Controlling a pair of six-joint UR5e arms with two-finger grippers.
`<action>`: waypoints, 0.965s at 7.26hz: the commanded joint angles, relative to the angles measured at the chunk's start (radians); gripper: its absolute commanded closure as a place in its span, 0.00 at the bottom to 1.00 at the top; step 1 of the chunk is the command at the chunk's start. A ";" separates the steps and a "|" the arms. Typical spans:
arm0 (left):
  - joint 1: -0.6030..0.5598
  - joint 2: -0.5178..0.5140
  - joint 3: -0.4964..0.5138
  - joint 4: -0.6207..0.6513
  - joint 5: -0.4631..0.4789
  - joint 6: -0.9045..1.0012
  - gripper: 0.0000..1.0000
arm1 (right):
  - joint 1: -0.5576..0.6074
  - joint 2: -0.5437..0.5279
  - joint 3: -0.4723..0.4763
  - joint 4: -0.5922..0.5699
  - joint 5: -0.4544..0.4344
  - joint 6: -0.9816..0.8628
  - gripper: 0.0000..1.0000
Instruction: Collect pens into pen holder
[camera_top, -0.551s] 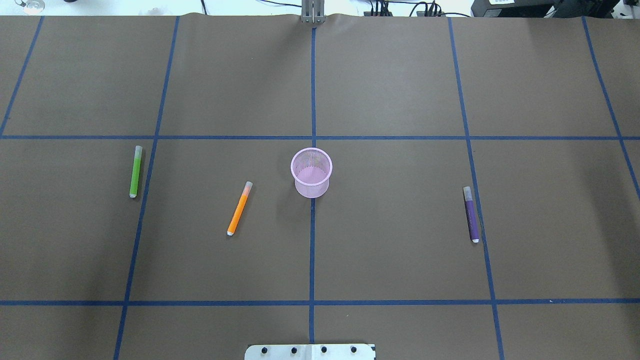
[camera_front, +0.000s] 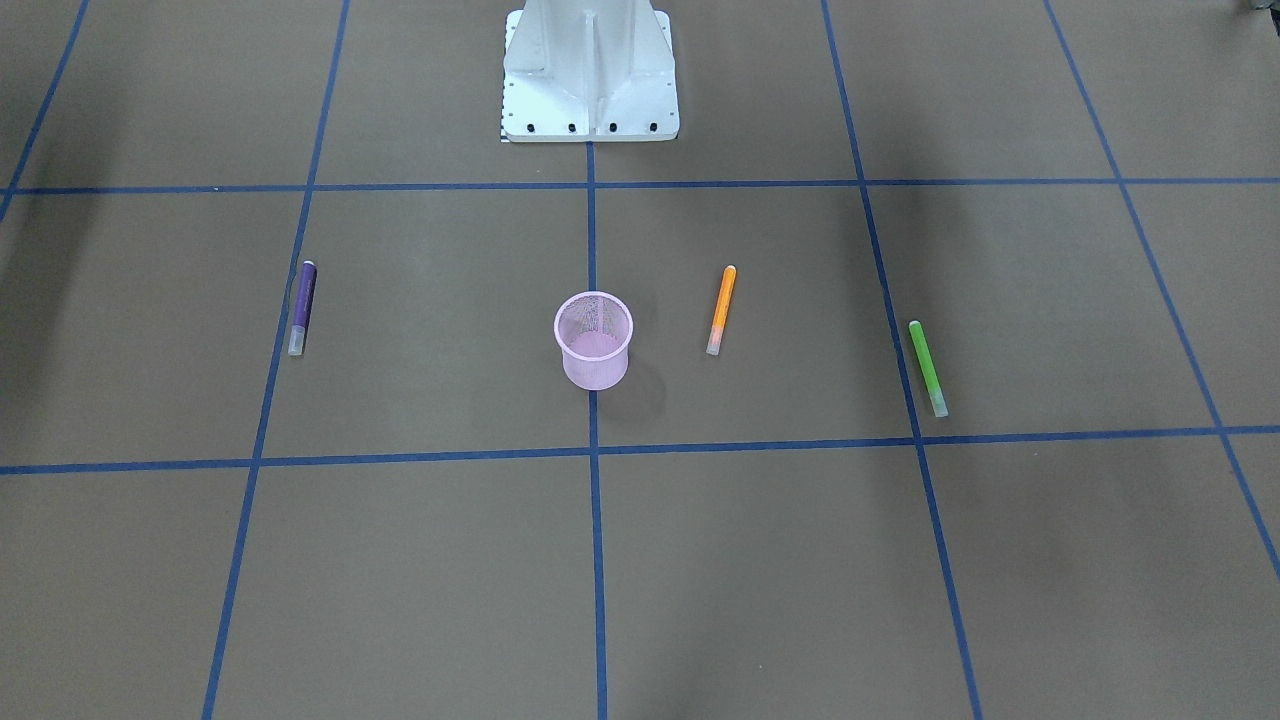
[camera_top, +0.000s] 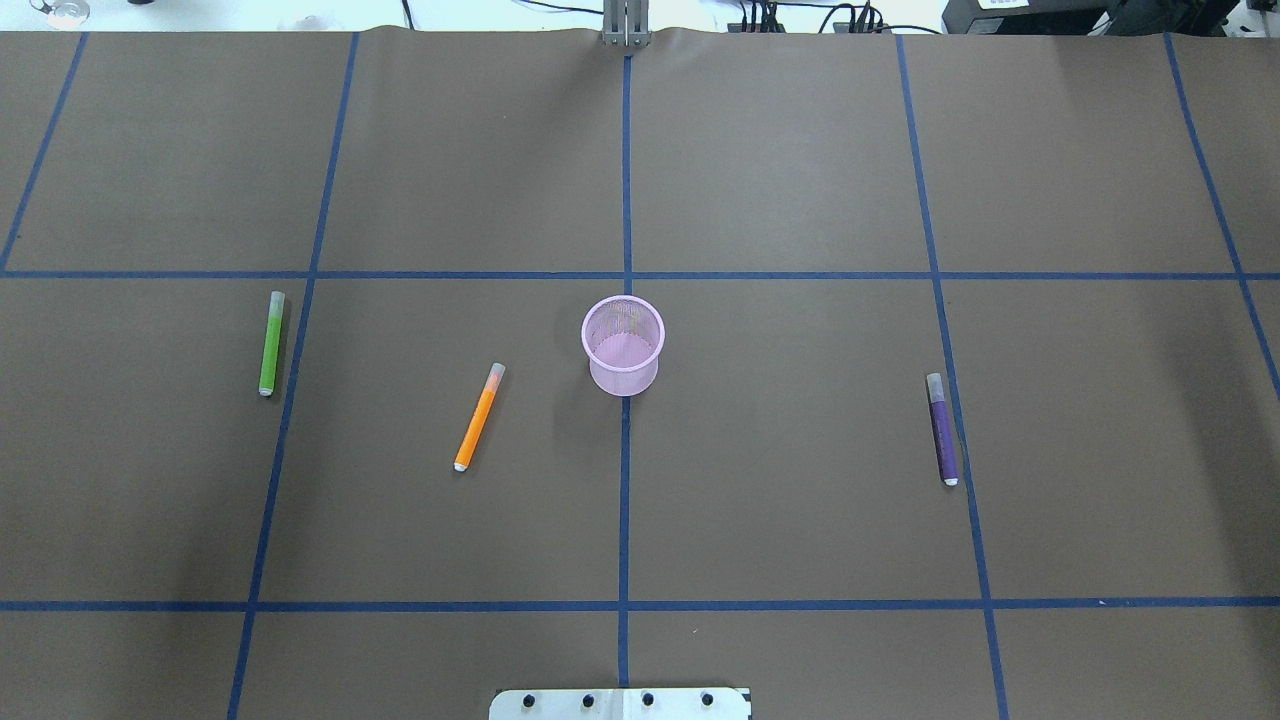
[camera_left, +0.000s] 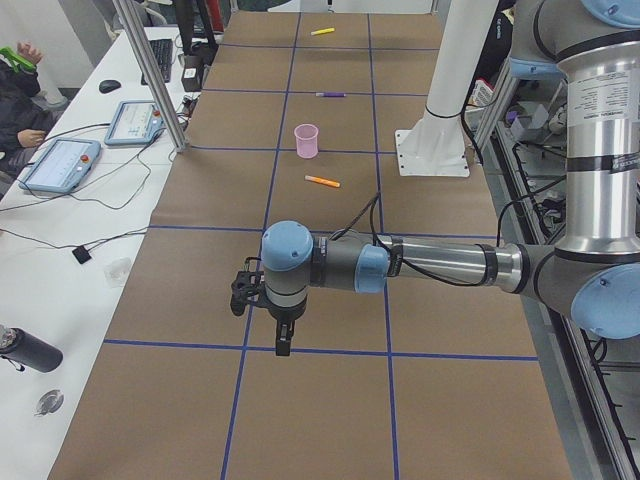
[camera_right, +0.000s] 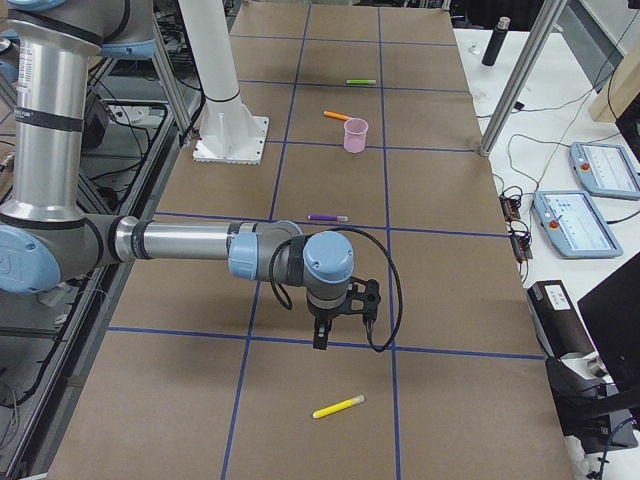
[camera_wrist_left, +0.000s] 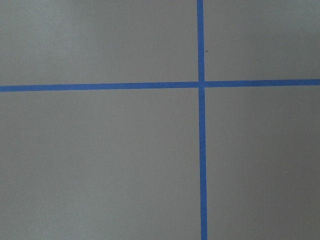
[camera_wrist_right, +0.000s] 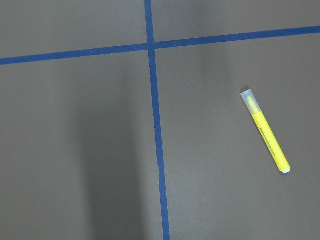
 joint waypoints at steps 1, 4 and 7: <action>0.082 -0.046 -0.034 -0.013 -0.007 -0.001 0.00 | 0.000 0.000 0.005 0.000 0.001 0.000 0.01; 0.230 -0.109 -0.108 -0.016 -0.072 -0.366 0.00 | 0.000 -0.002 0.005 0.000 -0.001 0.000 0.01; 0.409 -0.190 -0.081 -0.072 -0.039 -0.633 0.00 | 0.000 0.009 0.005 0.000 -0.005 -0.002 0.01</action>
